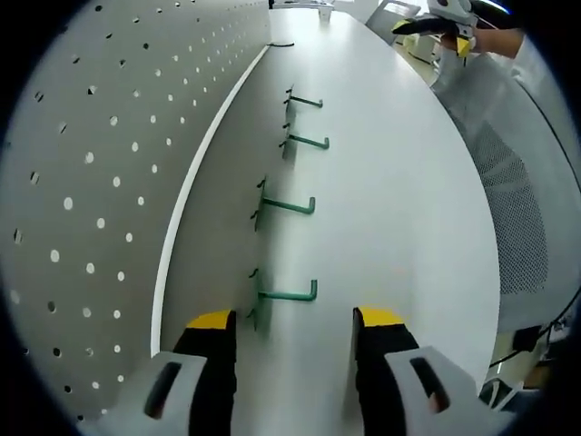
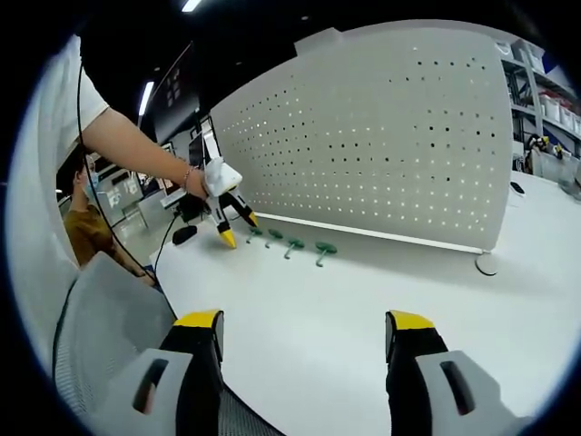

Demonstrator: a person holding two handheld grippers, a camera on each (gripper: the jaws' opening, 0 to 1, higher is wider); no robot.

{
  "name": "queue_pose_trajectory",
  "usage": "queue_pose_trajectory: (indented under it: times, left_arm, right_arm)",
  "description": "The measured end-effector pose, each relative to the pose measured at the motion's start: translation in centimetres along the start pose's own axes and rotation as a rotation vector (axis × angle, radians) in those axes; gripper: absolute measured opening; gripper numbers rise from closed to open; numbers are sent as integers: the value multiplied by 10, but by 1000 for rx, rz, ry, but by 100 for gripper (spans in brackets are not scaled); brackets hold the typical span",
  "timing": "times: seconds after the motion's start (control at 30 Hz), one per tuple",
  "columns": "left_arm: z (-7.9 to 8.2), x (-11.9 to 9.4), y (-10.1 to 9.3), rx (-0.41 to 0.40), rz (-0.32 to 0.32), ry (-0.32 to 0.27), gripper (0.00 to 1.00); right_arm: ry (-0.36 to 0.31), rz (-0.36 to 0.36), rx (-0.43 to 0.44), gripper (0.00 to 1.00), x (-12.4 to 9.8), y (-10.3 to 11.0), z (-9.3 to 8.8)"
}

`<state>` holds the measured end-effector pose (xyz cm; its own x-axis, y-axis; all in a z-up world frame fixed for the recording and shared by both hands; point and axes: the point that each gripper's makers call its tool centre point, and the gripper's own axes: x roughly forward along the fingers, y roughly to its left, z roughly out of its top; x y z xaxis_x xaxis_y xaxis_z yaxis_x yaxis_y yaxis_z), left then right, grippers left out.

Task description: Insert the hook assembly into the mounting plate slot until the hook locks in place.

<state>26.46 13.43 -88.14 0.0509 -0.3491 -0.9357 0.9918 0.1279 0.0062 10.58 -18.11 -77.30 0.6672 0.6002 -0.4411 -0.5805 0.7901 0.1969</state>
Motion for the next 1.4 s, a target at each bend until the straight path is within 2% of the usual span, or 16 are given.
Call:
queue_pose_trajectory:
  times: [0.23, 0.67, 0.9, 1.2, 1.4]
  left_arm:
    - [-2, -1, 6, -13, 13, -2, 38]
    - [0, -1, 11, -78, 46, -6, 30]
    - [2, -1, 15, -117, 69, -15, 22]
    - [2, -1, 19, -124, 104, -15, 12]
    - [2, -1, 21, -159, 124, -11, 8]
  right_arm:
    - [1, -2, -1, 69, 0, 0, 0]
    - [-3, 5, 2, 68, 0, 3, 0]
    - [-2, 6, 0, 68, 0, 4, 0]
    - [-8, 2, 1, 68, 1, 3, 2]
    - [-5, 3, 1, 68, 1, 4, 2]
